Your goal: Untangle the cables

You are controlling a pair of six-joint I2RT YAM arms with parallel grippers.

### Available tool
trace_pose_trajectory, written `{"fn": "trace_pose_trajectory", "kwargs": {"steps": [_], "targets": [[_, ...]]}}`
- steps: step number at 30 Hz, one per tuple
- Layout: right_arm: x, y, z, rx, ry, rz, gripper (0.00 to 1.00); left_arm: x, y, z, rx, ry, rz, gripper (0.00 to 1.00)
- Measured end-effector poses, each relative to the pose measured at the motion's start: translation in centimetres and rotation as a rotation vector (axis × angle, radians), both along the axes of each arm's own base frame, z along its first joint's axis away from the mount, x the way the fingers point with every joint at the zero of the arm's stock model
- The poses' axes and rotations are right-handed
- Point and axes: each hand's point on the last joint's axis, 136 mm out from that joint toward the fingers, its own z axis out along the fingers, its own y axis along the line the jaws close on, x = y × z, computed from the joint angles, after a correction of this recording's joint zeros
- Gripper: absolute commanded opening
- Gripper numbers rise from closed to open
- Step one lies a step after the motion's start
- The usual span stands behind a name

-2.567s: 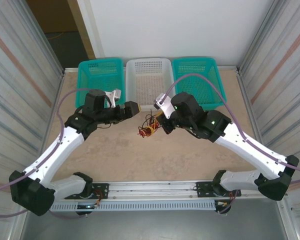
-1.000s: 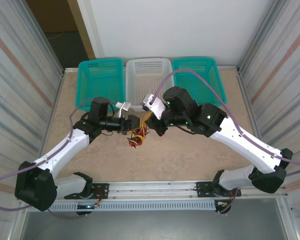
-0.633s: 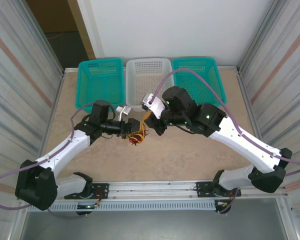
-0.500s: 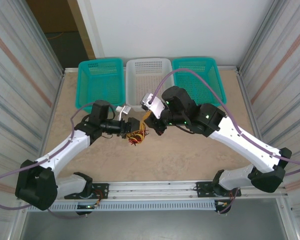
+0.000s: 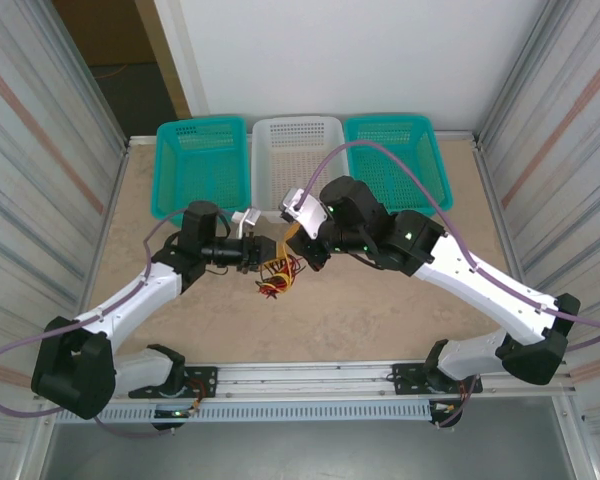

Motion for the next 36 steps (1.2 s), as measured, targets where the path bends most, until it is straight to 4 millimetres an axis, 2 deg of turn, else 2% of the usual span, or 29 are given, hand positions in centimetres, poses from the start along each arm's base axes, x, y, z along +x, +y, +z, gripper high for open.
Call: {"fn": "trace_pose_trajectory", "kwargs": {"steps": [1,6,7,9,11,14,15,16,17,21,26,31,36], "targets": [[0.0,0.0,-0.2,-0.004,0.002,-0.002,0.0,0.2,0.0,0.1,-0.001,-0.002,0.007,0.0],[0.7,-0.4,-1.4,-0.024,0.004,-0.039,0.0,1.4,0.6,-0.7,0.045,0.008,0.086,0.0],[0.8,-0.5,-1.7,-0.026,0.006,-0.051,0.05,1.8,0.9,-1.2,0.076,0.016,0.116,0.0],[1.3,-1.0,-2.2,-0.026,0.014,-0.095,0.31,2.7,1.8,-2.0,0.153,0.023,0.189,0.0],[2.2,-1.7,-2.4,-0.013,0.015,-0.159,0.51,3.6,3.0,-2.3,0.236,0.008,0.269,0.0],[3.3,-2.7,-2.3,0.042,0.037,-0.267,0.61,4.5,5.3,-2.3,0.341,-0.038,0.403,0.0],[3.5,-2.9,-2.3,0.07,0.056,-0.296,0.78,4.7,6.1,-2.2,0.37,-0.052,0.449,0.0],[3.6,-3.0,-2.3,0.098,0.08,-0.323,0.89,4.9,6.9,-2.1,0.391,-0.064,0.49,0.0],[3.7,-2.9,-2.3,0.127,0.104,-0.342,0.91,5.1,7.6,-1.8,0.408,-0.08,0.53,0.0],[3.5,-1.7,-2.9,0.233,0.221,-0.402,0.91,5.7,9.9,-0.7,0.447,-0.132,0.679,0.0],[3.4,0.7,-4.2,0.293,0.35,-0.446,0.88,5.5,10.5,-0.1,0.48,-0.187,0.754,0.0],[4.6,2.5,-6.7,0.272,0.456,-0.522,0.7,5.6,10.7,0.1,0.495,-0.21,0.787,0.0],[5.6,3.8,-7.6,0.265,0.515,-0.569,0.4,5.3,11.5,0.5,0.485,-0.232,0.823,0.0]]}}
